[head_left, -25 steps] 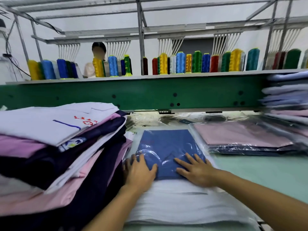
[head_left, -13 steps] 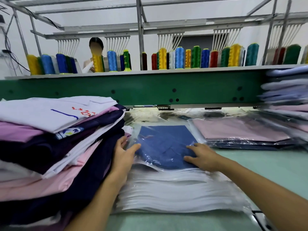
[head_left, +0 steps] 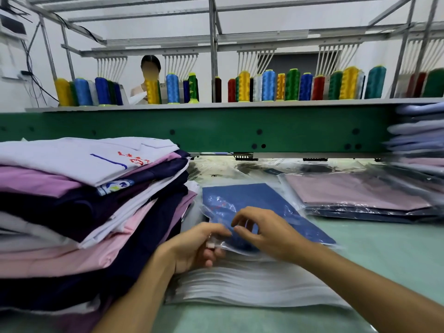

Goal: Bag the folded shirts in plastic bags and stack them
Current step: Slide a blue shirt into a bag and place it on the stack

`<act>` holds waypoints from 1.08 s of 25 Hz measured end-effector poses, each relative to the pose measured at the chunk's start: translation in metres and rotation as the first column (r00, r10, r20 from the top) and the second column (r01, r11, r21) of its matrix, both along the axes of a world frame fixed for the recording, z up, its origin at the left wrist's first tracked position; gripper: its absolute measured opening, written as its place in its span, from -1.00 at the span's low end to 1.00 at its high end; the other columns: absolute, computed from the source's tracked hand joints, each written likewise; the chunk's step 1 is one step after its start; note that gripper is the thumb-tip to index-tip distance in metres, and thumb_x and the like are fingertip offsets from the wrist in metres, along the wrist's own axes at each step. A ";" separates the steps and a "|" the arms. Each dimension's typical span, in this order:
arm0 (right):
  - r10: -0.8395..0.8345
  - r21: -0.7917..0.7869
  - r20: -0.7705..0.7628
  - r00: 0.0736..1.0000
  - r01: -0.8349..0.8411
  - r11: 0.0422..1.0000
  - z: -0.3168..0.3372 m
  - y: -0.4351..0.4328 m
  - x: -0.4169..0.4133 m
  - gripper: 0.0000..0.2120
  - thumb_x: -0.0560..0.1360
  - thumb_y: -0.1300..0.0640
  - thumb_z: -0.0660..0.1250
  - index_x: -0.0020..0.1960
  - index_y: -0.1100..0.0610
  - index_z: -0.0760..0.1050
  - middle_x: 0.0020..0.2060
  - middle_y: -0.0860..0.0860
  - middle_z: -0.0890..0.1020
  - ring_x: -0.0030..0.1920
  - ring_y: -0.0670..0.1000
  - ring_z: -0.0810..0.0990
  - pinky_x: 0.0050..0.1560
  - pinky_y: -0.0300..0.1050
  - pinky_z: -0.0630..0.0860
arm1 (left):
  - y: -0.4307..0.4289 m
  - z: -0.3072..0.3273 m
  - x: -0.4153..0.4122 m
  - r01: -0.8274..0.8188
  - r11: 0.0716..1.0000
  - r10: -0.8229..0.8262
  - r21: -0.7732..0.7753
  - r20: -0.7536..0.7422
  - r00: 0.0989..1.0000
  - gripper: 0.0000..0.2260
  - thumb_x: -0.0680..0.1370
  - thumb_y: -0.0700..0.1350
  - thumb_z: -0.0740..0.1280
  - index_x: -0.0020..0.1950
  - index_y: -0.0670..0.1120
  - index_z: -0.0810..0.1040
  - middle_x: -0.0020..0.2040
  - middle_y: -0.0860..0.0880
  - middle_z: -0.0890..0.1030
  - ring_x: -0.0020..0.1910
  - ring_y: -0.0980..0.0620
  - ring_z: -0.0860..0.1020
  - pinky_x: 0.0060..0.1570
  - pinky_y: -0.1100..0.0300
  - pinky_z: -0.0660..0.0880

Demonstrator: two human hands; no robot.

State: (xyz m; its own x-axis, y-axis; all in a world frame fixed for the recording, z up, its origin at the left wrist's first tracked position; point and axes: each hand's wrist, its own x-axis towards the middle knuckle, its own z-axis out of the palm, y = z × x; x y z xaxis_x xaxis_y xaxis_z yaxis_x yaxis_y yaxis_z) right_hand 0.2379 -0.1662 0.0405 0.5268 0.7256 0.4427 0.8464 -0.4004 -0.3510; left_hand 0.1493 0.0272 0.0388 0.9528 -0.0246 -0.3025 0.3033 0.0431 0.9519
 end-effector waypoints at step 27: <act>-0.121 0.230 0.520 0.845 -0.003 0.973 0.008 0.010 -0.019 -0.86 0.52 0.03 0.38 -0.17 0.03 0.48 -0.33 -0.12 0.54 -0.28 -0.02 0.48 -0.50 0.01 0.43 | -0.013 0.007 0.006 -0.073 0.783 0.197 -0.618 0.134 0.971 -0.69 0.41 -0.06 0.46 -0.36 -0.03 0.33 -0.53 0.08 0.21 -0.67 0.19 0.17 -0.71 0.40 0.16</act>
